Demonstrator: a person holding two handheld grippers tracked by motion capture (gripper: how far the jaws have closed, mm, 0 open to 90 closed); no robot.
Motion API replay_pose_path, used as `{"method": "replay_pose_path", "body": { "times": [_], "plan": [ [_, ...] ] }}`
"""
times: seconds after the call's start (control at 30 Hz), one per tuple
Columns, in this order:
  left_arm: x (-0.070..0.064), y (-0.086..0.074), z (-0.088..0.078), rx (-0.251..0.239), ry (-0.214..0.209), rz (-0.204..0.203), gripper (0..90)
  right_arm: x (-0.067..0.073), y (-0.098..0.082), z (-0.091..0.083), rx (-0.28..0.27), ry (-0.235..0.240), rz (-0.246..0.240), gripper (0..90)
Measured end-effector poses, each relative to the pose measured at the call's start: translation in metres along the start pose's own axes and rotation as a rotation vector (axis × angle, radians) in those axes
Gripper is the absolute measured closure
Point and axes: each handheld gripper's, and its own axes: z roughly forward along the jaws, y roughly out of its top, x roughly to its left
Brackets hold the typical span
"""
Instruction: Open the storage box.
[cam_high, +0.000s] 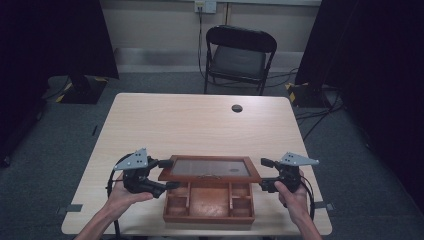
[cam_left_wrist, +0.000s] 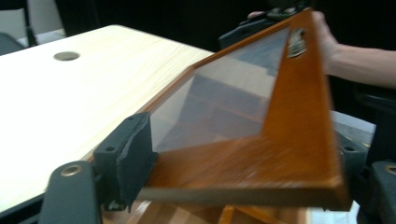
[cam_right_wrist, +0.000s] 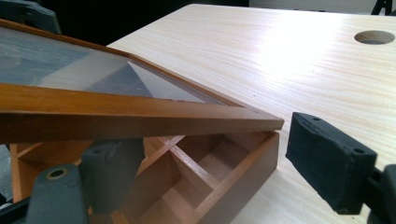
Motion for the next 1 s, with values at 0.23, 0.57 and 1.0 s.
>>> {"method": "replay_pose_path", "body": {
  "times": [0.23, 0.57, 1.0],
  "plan": [
    [0.011, -0.002, 0.000, -0.005, 0.013, -0.017, 32.9, 0.001, 0.004, 0.002, 0.003, 0.012, -0.004, 19.1],
    [0.026, 0.001, 0.003, -0.027, 0.034, -0.036, 42.9, -0.003, 0.014, 0.009, -0.012, 0.015, 0.000, 20.3],
    [0.044, 0.005, 0.010, -0.033, 0.041, -0.060, 49.3, -0.006, 0.023, 0.020, -0.024, 0.045, -0.004, 35.6]
  ]
}}
